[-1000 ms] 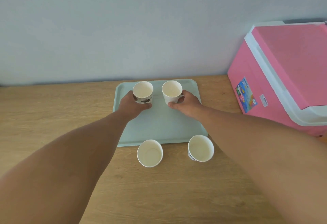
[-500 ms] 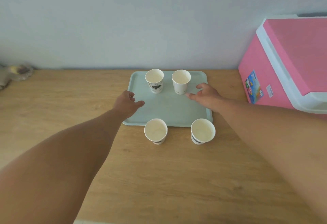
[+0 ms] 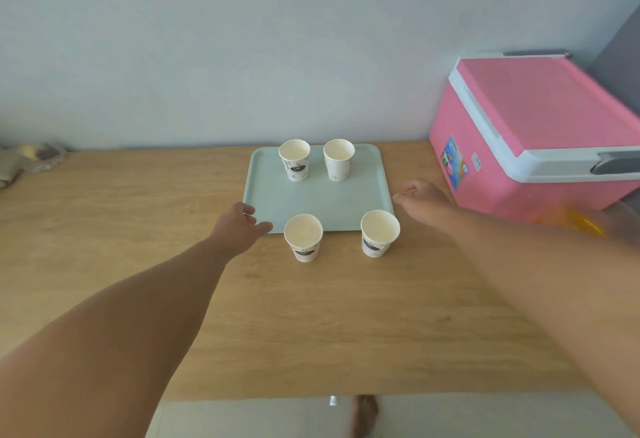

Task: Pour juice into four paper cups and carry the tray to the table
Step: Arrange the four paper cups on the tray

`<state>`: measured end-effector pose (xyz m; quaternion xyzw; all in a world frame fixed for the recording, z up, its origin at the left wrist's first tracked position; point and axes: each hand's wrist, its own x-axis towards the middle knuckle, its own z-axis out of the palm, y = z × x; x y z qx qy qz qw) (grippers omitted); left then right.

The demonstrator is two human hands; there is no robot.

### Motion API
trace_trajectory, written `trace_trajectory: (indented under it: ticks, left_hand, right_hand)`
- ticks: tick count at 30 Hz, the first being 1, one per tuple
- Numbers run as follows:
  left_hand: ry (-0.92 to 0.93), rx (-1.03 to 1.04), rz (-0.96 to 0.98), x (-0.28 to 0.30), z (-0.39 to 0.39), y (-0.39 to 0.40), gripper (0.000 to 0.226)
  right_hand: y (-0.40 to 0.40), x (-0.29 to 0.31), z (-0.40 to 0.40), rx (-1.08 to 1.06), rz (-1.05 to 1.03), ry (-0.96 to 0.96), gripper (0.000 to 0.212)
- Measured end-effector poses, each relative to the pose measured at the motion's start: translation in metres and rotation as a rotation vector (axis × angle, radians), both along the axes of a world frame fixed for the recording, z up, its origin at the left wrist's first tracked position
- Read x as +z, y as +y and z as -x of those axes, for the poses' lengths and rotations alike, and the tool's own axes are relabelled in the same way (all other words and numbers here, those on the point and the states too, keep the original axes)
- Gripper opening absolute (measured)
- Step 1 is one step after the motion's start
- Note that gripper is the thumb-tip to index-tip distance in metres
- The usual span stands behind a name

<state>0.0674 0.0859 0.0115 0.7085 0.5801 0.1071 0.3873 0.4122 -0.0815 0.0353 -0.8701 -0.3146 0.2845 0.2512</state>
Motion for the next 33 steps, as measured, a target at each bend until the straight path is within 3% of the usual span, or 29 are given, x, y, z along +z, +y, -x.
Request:
trace_trajectory:
  ticks: [9,20,24,33]
  left_hand:
    - [0.026,-0.077,0.033,-0.011,0.054,-0.038,0.062]
    - [-0.009,-0.115,0.083,-0.008,0.033,-0.064,0.080]
    - [-0.031,-0.117,0.117,-0.011,0.014,-0.072,0.089]
    - [-0.168,-0.028,0.083,-0.015,-0.029,-0.082,0.097]
  right_hand:
    - [-0.084,-0.006,0.050,-0.125,0.062,0.001,0.053]
    - [-0.085,-0.025,0.083,-0.025,0.052,0.101,0.092]
    - [-0.077,-0.034,0.082,-0.018,-0.004,0.149,0.081]
    - [-0.055,-0.047,0.078,-0.040,-0.114,0.186,0.079]
